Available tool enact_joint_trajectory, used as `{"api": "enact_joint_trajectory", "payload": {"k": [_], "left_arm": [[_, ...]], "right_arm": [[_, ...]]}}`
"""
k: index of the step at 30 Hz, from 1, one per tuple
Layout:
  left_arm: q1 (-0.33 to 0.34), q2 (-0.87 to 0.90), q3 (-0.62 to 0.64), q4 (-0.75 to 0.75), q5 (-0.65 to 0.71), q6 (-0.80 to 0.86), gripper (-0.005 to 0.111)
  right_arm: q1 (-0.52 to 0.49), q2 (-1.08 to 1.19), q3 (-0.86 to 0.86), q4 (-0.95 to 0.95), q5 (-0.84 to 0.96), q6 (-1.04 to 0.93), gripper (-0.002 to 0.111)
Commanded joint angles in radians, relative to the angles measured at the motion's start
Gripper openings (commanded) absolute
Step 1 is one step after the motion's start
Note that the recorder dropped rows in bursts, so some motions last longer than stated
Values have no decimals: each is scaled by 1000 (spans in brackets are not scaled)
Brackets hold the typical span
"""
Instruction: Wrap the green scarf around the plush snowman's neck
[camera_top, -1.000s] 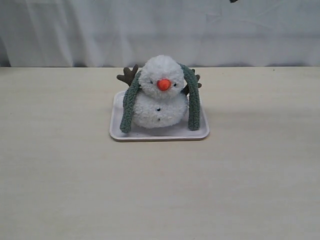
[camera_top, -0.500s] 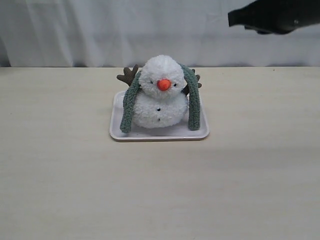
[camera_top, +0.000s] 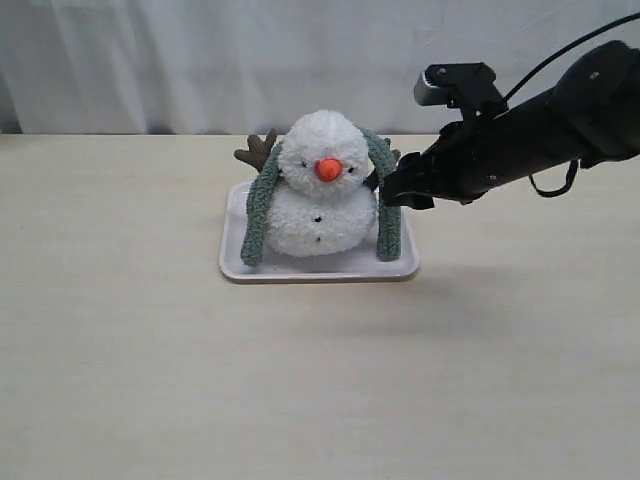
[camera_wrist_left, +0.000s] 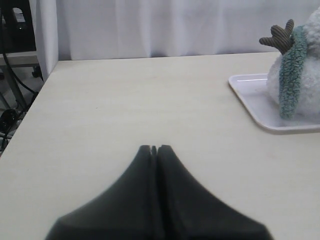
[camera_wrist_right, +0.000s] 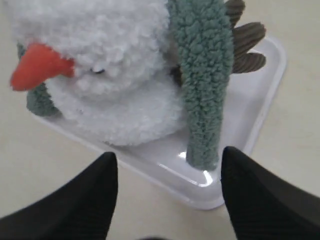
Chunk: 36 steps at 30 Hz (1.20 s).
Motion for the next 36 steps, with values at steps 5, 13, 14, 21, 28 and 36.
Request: {"api": "enact_joint_trajectory", "payload": {"k": [5,13,14,21,28,36], "left_arm": [[-2,-2,2,1,-14,-4,0],[-2,-2,2,1,-14,-4,0],[-2,-2,2,1,-14,-4,0],[-2,-2,2,1,-14,-4,0],[-2,-2,2,1,-14,-4,0],[-2,-2,2,1,-14,-4,0]], "right_arm": [[19,185,-2,69,-238,-236,54],[96,234,-6,81,-369,-324,21],[96,230,-6,81,-367,-324,13],[96,159,-6,81,-182,-344,4],[96,149,-6,81,-70,-350,4],[96,219,-6,87,-126,-363,4]]}}
